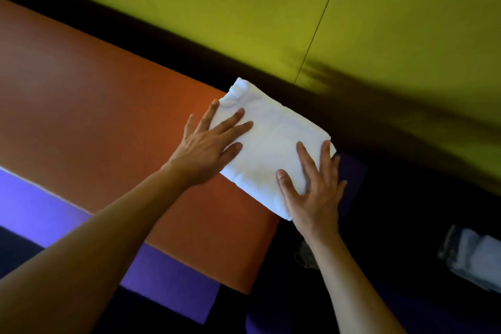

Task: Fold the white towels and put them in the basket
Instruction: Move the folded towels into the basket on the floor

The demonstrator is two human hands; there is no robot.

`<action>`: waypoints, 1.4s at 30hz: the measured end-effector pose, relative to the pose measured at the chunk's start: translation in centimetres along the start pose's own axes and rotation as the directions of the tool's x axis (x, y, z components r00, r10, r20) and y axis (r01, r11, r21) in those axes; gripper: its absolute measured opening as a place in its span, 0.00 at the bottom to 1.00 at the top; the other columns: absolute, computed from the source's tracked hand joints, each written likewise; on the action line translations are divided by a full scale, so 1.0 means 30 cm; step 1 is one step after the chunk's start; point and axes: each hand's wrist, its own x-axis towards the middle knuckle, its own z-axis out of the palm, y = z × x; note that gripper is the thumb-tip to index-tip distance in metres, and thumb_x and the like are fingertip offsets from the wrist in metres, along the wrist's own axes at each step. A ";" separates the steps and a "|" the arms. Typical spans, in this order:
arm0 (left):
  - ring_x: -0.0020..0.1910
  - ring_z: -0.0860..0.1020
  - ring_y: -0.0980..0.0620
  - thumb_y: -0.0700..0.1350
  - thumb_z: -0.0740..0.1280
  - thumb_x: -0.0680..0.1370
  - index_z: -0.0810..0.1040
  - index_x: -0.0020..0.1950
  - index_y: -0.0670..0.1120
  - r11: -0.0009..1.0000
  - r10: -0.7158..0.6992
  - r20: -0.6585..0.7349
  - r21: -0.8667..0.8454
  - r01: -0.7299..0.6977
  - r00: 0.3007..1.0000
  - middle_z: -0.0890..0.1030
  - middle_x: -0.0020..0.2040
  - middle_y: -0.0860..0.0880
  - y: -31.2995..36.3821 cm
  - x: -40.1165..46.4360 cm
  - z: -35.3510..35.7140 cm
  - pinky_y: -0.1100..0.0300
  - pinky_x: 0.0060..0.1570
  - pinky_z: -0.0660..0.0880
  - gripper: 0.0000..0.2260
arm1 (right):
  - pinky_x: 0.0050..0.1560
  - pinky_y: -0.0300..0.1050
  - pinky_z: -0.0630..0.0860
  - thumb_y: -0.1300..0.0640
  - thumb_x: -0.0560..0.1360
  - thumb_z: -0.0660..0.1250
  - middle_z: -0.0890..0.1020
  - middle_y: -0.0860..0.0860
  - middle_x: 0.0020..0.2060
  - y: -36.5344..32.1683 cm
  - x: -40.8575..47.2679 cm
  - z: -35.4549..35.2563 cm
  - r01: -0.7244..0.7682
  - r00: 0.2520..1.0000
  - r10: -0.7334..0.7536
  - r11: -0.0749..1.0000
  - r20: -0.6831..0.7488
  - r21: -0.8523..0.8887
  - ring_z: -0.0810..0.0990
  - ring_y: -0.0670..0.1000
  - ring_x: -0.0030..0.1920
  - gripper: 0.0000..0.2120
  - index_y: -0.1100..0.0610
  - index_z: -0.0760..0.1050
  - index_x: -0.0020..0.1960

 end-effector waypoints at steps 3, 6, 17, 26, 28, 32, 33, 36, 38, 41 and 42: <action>0.80 0.32 0.45 0.68 0.45 0.81 0.45 0.79 0.69 0.996 0.073 0.089 -0.051 -0.069 0.993 0.40 0.80 0.67 -0.060 0.030 -0.002 0.27 0.70 0.58 0.26 | 0.69 0.70 0.66 0.26 0.73 0.61 0.36 0.35 0.78 -0.035 -0.056 0.055 -0.066 0.998 0.062 0.987 0.031 0.149 0.39 0.36 0.77 0.37 0.29 0.49 0.77; 0.80 0.34 0.41 0.68 0.50 0.81 0.46 0.78 0.71 0.987 0.130 0.144 -0.116 -0.114 0.981 0.36 0.80 0.65 -0.110 0.058 0.016 0.27 0.72 0.55 0.26 | 0.57 0.46 0.77 0.23 0.68 0.65 0.32 0.33 0.77 -0.041 -0.051 0.088 -0.089 0.994 0.076 0.980 0.076 0.176 0.33 0.20 0.66 0.42 0.26 0.47 0.75; 0.80 0.46 0.61 0.62 0.64 0.78 0.59 0.78 0.67 0.818 0.187 0.060 -0.562 -0.122 0.981 0.43 0.81 0.66 -0.270 0.197 0.021 0.52 0.73 0.56 0.29 | 0.63 0.38 0.62 0.27 0.67 0.70 0.41 0.37 0.79 -0.023 0.171 0.152 0.017 1.000 -0.023 0.947 0.013 0.321 0.44 0.34 0.77 0.42 0.33 0.58 0.77; 0.81 0.47 0.60 0.61 0.70 0.76 0.62 0.78 0.63 0.758 0.152 -0.048 -0.635 -0.147 0.987 0.47 0.82 0.62 -0.178 0.058 0.125 0.49 0.73 0.62 0.32 | 0.68 0.40 0.61 0.41 0.69 0.73 0.47 0.38 0.80 0.043 0.050 0.095 0.025 1.000 -0.025 0.904 -0.005 0.426 0.48 0.38 0.79 0.36 0.36 0.64 0.75; 0.81 0.47 0.56 0.60 0.70 0.76 0.62 0.79 0.60 0.767 0.169 -0.065 -0.618 -0.173 0.984 0.47 0.83 0.58 -0.148 -0.044 0.184 0.48 0.74 0.60 0.33 | 0.70 0.43 0.61 0.41 0.68 0.73 0.47 0.38 0.80 0.079 -0.021 0.083 0.009 0.998 -0.035 0.914 0.056 0.405 0.47 0.40 0.79 0.37 0.35 0.64 0.74; 0.81 0.44 0.56 0.61 0.71 0.75 0.59 0.80 0.60 0.786 0.203 -0.030 -0.592 -0.181 0.979 0.44 0.83 0.58 -0.134 -0.052 0.211 0.51 0.73 0.56 0.36 | 0.70 0.39 0.60 0.35 0.66 0.74 0.44 0.35 0.79 0.105 -0.043 0.082 -0.024 0.994 -0.024 0.907 0.107 0.420 0.45 0.37 0.78 0.40 0.33 0.62 0.74; 0.81 0.44 0.59 0.61 0.71 0.75 0.59 0.80 0.62 0.787 0.203 -0.004 -0.595 -0.166 0.979 0.44 0.82 0.59 -0.135 -0.026 0.201 0.55 0.72 0.55 0.36 | 0.70 0.40 0.61 0.35 0.66 0.75 0.44 0.34 0.78 0.107 -0.034 0.088 -0.035 0.995 -0.013 0.892 0.103 0.451 0.46 0.37 0.78 0.40 0.33 0.62 0.74; 0.78 0.46 0.67 0.58 0.74 0.74 0.60 0.79 0.65 0.781 0.186 -0.001 -0.607 -0.148 0.983 0.47 0.81 0.64 -0.097 0.007 0.185 0.66 0.68 0.56 0.36 | 0.70 0.39 0.63 0.39 0.68 0.75 0.45 0.35 0.78 0.130 -0.038 0.088 -0.025 0.999 -0.001 0.857 0.050 0.514 0.47 0.37 0.78 0.38 0.35 0.64 0.74; 0.79 0.49 0.66 0.56 0.74 0.73 0.64 0.77 0.64 0.776 0.147 -0.029 -0.616 -0.134 0.989 0.50 0.81 0.64 -0.064 -0.008 0.191 0.63 0.70 0.59 0.35 | 0.70 0.32 0.62 0.41 0.69 0.76 0.47 0.36 0.79 0.146 -0.051 0.075 -0.013 1.000 0.001 0.846 0.023 0.533 0.48 0.37 0.78 0.37 0.36 0.66 0.74; 0.78 0.53 0.65 0.56 0.74 0.72 0.68 0.74 0.67 0.773 0.081 -0.057 -0.626 -0.099 0.995 0.53 0.80 0.67 -0.002 -0.042 0.187 0.51 0.71 0.66 0.32 | 0.68 0.24 0.60 0.44 0.69 0.76 0.51 0.39 0.79 0.173 -0.079 0.034 0.019 1.000 -0.011 0.819 -0.017 0.573 0.49 0.37 0.78 0.35 0.39 0.68 0.73; 0.78 0.54 0.66 0.57 0.74 0.71 0.69 0.73 0.68 0.776 0.071 -0.055 -0.624 -0.090 0.996 0.54 0.79 0.68 0.024 -0.052 0.183 0.51 0.70 0.67 0.32 | 0.67 0.24 0.60 0.44 0.69 0.76 0.52 0.39 0.79 0.184 -0.092 0.014 0.026 1.000 -0.014 0.814 -0.026 0.580 0.49 0.37 0.78 0.35 0.40 0.69 0.73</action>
